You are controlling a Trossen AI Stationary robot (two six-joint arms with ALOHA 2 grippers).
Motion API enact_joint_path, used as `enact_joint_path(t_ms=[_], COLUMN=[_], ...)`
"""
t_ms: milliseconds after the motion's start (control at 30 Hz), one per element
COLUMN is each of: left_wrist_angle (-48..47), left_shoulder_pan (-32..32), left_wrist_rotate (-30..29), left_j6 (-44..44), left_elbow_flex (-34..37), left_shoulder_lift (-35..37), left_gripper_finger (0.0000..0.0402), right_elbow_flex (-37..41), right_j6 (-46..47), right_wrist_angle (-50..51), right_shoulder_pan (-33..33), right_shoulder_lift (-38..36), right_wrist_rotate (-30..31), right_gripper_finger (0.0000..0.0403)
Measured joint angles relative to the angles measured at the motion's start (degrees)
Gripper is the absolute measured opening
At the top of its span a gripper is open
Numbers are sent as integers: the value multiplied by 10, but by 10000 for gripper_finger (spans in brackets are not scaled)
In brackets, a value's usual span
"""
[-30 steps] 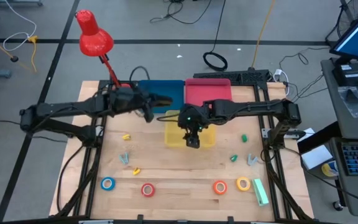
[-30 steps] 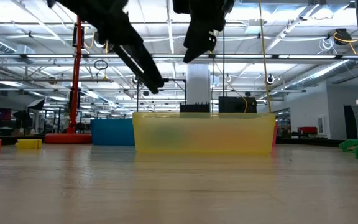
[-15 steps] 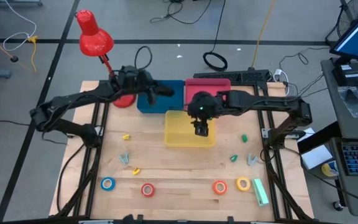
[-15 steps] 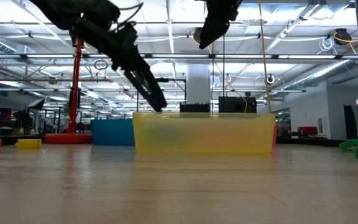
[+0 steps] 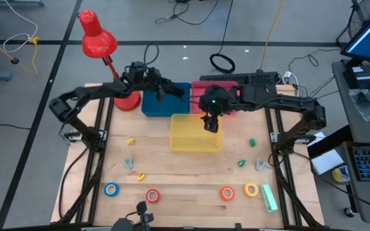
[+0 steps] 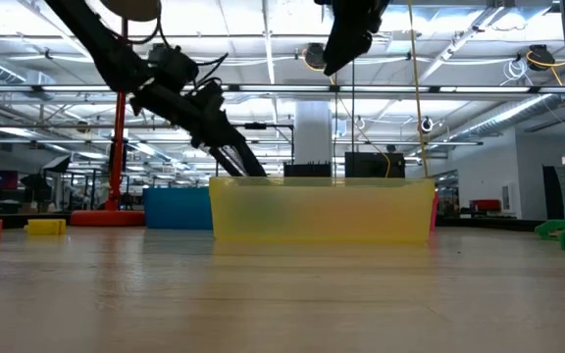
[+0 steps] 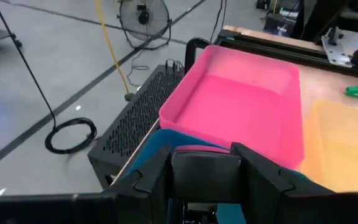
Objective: Pick and place Stapler, Stapler remover, tape
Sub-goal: Put the black stapler into the blue bin
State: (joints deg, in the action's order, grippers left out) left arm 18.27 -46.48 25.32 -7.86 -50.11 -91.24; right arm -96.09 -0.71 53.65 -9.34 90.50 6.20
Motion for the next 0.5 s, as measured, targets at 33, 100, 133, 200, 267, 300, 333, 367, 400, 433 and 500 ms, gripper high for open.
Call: enact_joint_path(t_ms=[33,100,133,200,267,300,333,367,400,433,500], left_wrist_angle=[7,4,6,19,20,25,30,32,32,32,29], left_shoulder_pan=[0,0,1,5,8,9,9,9,9,9,9], left_wrist_rotate=[1,0,1,0,0,0,-1,-3,-3,-2,-2], left_j6=[0,0,-3,-14,-22,-25,-26,-26,-27,-30,-43], left_elbow_flex=[0,0,0,0,0,0,0,0,0,0,0], left_shoulder_lift=[-10,-25,-31,-41,-50,-55,-57,-58,-59,-59,-59], left_gripper_finger=[147,147,147,147,147,147,147,147,147,147,147], right_elbow_flex=[0,0,0,0,0,0,0,0,0,0,0], right_j6=[0,0,0,0,0,0,0,0,0,0,0], right_wrist_angle=[0,0,0,0,-1,-2,-2,-2,-2,-2,-2], right_shoulder_pan=[-2,-5,-8,-12,-16,-19,-21,-23,-25,-27,-29], right_shoulder_lift=[0,0,0,0,0,0,0,0,0,0,0], right_wrist_rotate=[0,0,0,0,0,0,0,0,0,0,0], right_gripper_finger=[254,254,254,254,254,254,254,254,254,254,254])
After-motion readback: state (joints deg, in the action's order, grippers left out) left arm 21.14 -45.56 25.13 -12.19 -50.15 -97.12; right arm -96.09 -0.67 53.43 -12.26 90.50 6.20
